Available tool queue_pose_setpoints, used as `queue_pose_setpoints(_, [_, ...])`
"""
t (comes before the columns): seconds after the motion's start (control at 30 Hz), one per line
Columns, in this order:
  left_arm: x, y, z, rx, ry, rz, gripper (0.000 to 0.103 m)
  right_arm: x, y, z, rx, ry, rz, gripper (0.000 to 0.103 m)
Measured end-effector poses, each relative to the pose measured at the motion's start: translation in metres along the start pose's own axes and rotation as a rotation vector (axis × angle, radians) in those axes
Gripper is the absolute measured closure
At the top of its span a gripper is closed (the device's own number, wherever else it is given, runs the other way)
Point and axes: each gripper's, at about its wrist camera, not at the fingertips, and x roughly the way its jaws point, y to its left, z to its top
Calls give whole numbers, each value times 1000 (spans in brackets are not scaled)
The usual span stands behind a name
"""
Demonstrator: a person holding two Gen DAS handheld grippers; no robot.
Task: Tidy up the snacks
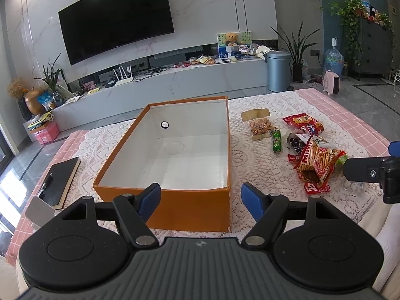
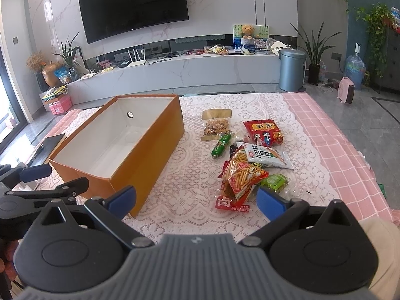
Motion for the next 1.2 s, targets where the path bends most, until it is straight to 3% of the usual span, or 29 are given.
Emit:
queue_pose_setpoints(0.97, [0,0,0,-1,3,-12,17,7,6,0,-6,36,-3,3])
queue_pose_setpoints(1.2, [1,-9,12,32,-20,-47,17,11,-1,-2,-18,12,-17,4])
